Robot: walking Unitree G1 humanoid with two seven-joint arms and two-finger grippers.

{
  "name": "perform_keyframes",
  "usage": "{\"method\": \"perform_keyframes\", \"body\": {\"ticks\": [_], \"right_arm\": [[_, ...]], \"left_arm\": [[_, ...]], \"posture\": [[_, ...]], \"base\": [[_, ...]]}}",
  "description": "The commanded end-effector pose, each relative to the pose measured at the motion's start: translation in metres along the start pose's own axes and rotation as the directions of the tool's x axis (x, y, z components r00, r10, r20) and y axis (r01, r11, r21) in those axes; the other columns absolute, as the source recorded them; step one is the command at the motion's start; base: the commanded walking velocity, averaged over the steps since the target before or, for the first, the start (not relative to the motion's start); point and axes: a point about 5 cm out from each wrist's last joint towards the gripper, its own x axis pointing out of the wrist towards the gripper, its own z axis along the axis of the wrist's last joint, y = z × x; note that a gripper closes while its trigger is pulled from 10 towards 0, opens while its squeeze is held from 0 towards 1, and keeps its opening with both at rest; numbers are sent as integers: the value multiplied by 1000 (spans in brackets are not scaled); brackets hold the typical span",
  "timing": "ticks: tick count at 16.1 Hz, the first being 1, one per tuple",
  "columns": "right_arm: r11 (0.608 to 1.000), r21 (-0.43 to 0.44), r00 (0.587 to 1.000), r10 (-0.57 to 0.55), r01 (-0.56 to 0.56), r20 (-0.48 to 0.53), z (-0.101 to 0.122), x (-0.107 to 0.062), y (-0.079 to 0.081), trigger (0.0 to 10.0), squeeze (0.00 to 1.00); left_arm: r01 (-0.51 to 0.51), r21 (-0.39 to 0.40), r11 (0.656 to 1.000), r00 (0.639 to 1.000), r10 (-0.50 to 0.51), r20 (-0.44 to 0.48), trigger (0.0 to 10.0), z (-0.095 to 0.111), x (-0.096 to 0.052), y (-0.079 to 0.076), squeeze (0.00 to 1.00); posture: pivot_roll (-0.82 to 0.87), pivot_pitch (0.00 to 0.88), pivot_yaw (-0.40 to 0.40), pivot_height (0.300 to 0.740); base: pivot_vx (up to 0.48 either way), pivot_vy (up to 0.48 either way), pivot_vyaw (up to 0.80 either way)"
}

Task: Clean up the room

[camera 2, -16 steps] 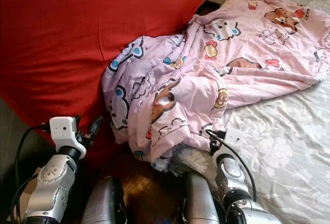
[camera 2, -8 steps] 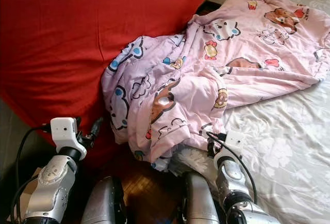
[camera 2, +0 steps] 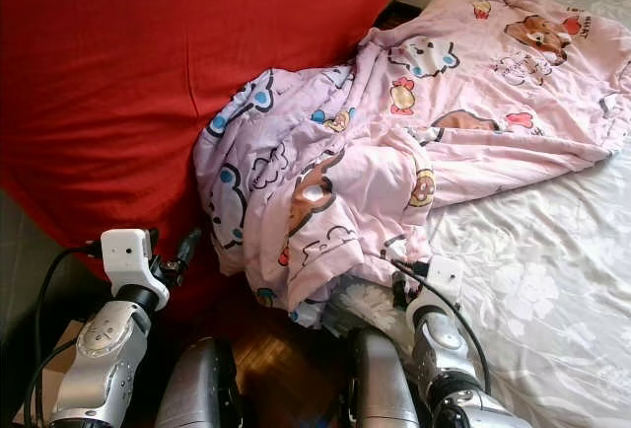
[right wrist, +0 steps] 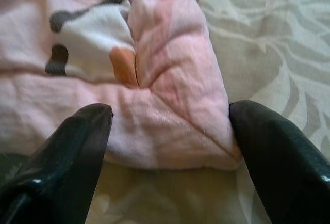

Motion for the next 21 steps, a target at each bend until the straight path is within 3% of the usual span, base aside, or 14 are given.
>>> {"method": "perform_keyframes", "body": {"ticks": [1,6,7,8,21], "right_arm": [[1000,-1,999,2,-2,-44,-11,-2,0,10000,0],[999,-32,997,-14,11,-79,-18,-4,-2,10000,0],[999,-30,997,-13,11,-71,-15,-3,-3,4510,0],[1000,-27,998,-13,11,-63,-13,-3,-3,353,0],[999,-48,1000,16,-17,-17,-2,0,3,0,0]], "left_arm": [[3,3,1000,1000,-3,-7,10000,-1,-3,-1,0],[0,0,1000,1000,0,-16,10000,-3,-4,-2,0],[1,0,1000,1000,-1,-15,10000,-4,-3,-2,0],[1,-1,1000,1000,-1,-15,10000,-4,-2,-3,0],[3,29,1000,999,-2,-41,10000,-11,-2,-2,0]], "posture": [[6,211,10,572],[5,210,8,572],[3,203,6,572],[1,199,6,572],[5,177,7,572]], "base": [[0,0,0],[0,0,0],[0,0,0],[0,0,0],[0,0,0]]}}
